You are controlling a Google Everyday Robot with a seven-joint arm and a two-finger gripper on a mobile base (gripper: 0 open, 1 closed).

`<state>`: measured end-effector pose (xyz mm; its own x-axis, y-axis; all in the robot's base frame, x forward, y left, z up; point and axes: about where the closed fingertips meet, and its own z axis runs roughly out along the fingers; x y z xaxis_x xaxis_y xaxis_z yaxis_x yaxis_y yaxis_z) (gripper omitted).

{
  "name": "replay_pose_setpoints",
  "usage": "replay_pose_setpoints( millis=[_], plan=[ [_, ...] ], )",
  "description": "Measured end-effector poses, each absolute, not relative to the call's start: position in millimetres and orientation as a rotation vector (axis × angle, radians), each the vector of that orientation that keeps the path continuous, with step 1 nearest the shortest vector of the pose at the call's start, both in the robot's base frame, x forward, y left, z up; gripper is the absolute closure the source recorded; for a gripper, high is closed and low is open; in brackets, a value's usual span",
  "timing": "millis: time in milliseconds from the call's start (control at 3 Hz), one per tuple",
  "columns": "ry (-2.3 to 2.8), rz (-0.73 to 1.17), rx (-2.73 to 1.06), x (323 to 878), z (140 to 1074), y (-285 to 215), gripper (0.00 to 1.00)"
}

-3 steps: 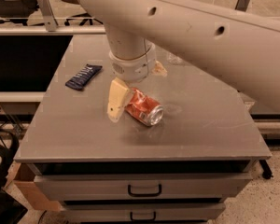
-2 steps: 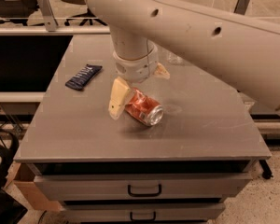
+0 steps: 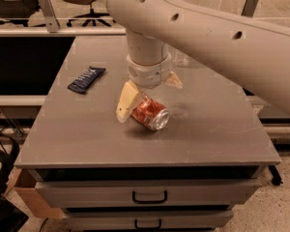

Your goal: Place coke can upright

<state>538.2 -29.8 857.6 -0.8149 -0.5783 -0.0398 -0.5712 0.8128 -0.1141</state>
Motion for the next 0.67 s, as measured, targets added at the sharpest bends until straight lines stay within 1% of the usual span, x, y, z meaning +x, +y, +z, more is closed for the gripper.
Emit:
replay_pose_setpoints(
  millis=[333,667],
  plan=[
    [2.931,-0.098,-0.878,530.4,847.6,-31.8,0.02],
    [2.928,-0.091,-0.891,526.9,841.4,-29.4,0.25]
  ],
)
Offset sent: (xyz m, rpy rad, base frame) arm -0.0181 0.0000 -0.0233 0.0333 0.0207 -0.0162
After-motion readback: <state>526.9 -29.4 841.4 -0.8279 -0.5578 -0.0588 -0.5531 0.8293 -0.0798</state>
